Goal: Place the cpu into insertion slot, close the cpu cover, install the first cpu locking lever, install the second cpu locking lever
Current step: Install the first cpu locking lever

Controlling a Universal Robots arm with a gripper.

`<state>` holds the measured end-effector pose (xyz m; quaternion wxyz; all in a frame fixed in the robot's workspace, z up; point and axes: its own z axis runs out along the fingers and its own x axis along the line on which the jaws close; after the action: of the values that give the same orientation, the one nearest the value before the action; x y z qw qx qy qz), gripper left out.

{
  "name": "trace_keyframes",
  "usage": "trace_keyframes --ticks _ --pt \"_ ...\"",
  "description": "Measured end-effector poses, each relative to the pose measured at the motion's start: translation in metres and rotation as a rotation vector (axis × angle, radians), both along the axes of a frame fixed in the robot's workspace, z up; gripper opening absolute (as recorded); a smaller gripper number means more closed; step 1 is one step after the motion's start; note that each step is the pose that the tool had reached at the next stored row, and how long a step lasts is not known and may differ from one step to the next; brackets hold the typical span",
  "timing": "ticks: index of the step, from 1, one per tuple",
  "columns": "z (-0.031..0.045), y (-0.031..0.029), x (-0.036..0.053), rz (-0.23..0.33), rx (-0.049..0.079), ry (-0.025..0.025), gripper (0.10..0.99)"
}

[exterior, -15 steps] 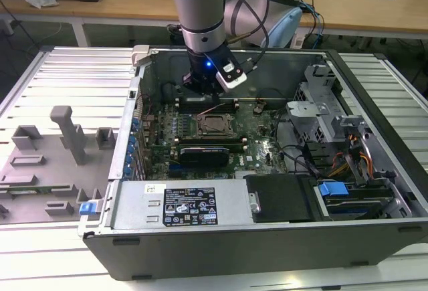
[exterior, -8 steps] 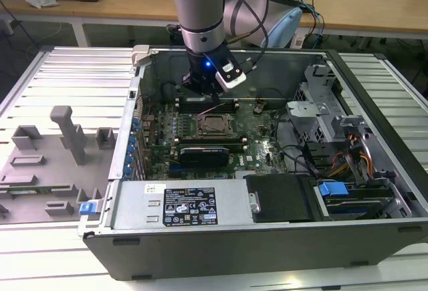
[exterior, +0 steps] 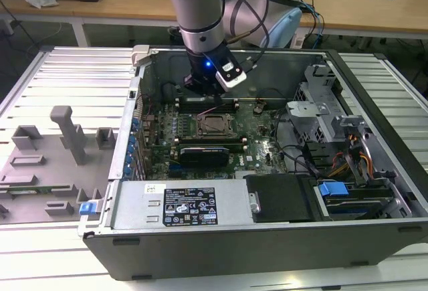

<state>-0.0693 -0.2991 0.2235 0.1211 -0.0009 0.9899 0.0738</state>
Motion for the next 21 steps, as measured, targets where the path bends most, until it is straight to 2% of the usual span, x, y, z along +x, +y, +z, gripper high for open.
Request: trace_keyframes --ticks 1,2,7,17,19,21 --pt "-0.0007 0.0000 -0.0001 -0.003 0.000 -0.0033 0.106" --pt "-0.0013 0.0000 -0.0003 -0.010 0.000 -0.0038 0.106" --pt "-0.0055 0.0005 -0.0013 -0.070 0.000 -0.0039 0.106" --pt "-0.0120 0.0020 -0.0049 -0.139 -0.001 -0.0047 0.106" --pt "-0.0140 0.0045 -0.0053 -0.170 0.001 -0.0050 0.106" --pt "-0.0144 0.0059 -0.0058 -0.179 0.005 -0.0057 0.106"
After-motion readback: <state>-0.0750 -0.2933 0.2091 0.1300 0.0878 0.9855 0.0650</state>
